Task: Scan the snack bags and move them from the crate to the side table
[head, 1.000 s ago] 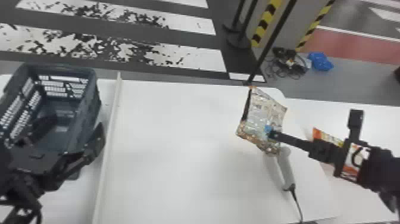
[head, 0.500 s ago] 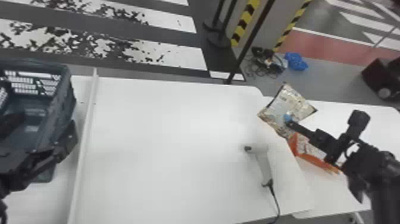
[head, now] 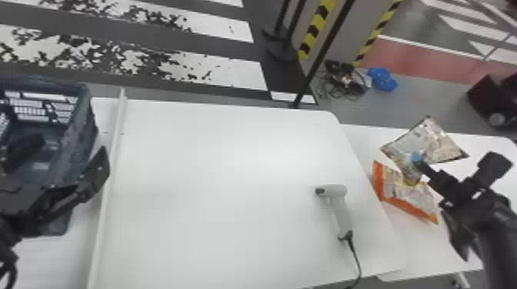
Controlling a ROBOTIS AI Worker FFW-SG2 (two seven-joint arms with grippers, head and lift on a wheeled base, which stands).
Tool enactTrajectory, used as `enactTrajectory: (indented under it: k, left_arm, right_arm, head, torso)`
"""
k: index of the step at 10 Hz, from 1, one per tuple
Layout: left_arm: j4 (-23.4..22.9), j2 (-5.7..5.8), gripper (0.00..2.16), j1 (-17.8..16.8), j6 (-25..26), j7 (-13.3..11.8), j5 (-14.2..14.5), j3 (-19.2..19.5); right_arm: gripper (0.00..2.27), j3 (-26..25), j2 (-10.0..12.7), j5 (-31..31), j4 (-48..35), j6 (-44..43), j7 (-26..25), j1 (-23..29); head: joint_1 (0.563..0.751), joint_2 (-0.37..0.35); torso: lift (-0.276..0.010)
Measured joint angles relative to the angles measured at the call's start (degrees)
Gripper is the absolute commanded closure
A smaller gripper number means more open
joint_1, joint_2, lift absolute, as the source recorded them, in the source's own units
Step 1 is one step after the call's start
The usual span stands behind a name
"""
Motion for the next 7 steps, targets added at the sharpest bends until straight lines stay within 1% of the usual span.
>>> enactTrajectory:
  k: [1, 2, 3, 4, 5, 7]
  left_arm:
    - [-0.38, 0.12, 0.07, -0.08, -0.12, -0.1, 0.21, -0.6]
    - [-0.51, 0.08, 0.07, -0.28, -0.15, -0.1, 0.26, -1.1]
    - [-0.58, 0.09, 0.07, -0.39, -0.23, -0.09, 0.27, -1.46]
    - [-0.67, 0.19, 0.07, -0.41, -0.28, -0.09, 0.27, -1.58]
    - [-0.82, 0.26, 0.07, -0.41, -0.27, -0.03, 0.27, -1.54]
    - [-1.14, 0.22, 0.07, -0.42, -0.15, 0.12, -0.03, -1.5]
  right_arm:
    - [2.24, 2.27, -0.86, 2.22, 3.95, -1.85, -0.84, -2.69]
    - [2.23, 5.08, -0.92, 3.97, 5.02, -2.29, -2.2, -3.48]
    - [1.74, 7.28, -0.37, 5.32, 5.22, -2.07, -4.25, -3.6]
    - [0.52, 8.52, 0.53, 5.91, 5.42, -1.74, -5.88, -3.62]
    - [0.0, 9.06, 1.41, 6.28, 5.51, -1.71, -6.5, -3.47]
    - [0.04, 9.62, 1.84, 5.68, 4.83, -1.58, -6.58, -2.84]
  head:
    - [0.695, -0.35]
    - [0.695, -0.35]
    - [0.695, -0.35]
    - [0.695, -0.35]
    - [0.695, -0.35]
    - [0.695, -0.35]
  torso:
    - [-0.087]
    - [-0.087]
    - [-0.087]
    - [-0.087]
    - [-0.087]
    - [-0.087]
